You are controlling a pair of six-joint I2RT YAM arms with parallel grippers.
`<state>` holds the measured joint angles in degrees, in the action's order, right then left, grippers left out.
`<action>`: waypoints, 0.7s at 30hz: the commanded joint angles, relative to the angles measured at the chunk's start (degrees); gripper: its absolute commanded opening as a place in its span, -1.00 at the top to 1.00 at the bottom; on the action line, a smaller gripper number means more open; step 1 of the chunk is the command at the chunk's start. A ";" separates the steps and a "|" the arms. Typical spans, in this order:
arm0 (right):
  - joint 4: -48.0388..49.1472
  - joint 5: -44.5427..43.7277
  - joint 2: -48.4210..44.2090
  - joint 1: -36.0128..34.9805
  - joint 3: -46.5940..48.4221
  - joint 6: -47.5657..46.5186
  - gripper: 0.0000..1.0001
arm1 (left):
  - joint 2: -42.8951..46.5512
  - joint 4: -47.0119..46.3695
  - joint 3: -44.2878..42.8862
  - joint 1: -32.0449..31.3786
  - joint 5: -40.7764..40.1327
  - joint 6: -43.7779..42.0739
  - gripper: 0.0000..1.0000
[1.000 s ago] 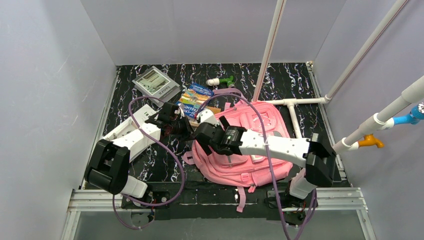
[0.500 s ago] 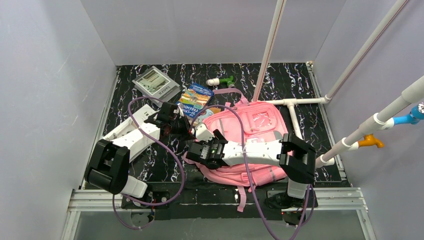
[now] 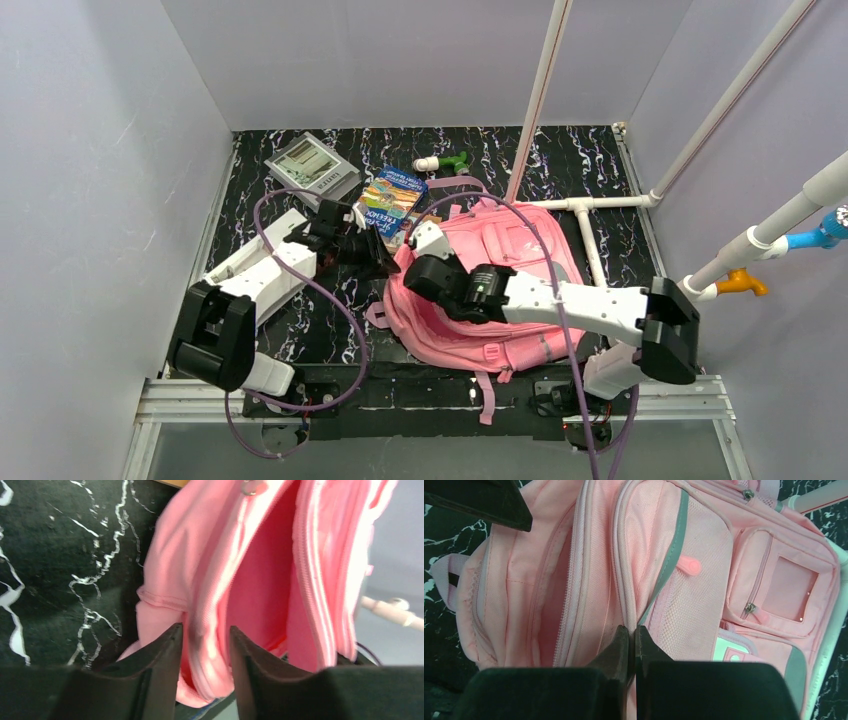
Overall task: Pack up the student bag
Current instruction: Unzip the student bag at the center of the board.
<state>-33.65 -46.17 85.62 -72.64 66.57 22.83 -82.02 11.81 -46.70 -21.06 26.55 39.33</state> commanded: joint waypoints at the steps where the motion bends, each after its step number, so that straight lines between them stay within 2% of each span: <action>1: 9.76 6.88 -7.58 3.11 -4.10 -5.78 0.97 | 7.16 3.50 -2.75 0.66 6.89 -0.17 0.06; 5: 13.78 12.34 -11.37 5.68 -7.44 -5.75 0.97 | 11.07 2.25 -3.39 0.67 11.52 5.72 -0.32; 9: 14.64 15.27 -12.56 7.77 -8.12 -5.36 0.97 | 10.15 -7.33 -1.21 0.62 19.21 17.57 -0.41; 11: 14.50 15.36 -12.71 7.91 -8.05 -5.32 0.97 | 8.93 -14.59 0.99 0.07 21.21 25.88 -0.42; 12: 14.47 15.33 -12.80 8.01 -8.11 -5.34 0.97 | 8.13 -15.01 0.85 -0.28 21.41 27.62 -0.39; 14: 14.52 15.32 -12.94 8.12 -7.99 -5.34 0.97 | 7.37 -14.81 -0.28 -0.74 20.81 28.31 -0.31; 21: 14.57 15.10 -13.37 8.13 -7.13 -5.55 0.97 | 5.60 -14.18 -1.66 -2.46 17.25 30.23 -0.25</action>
<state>-25.45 -29.67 75.02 -64.93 58.17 19.25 -76.42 -1.54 -47.42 -22.57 43.94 65.91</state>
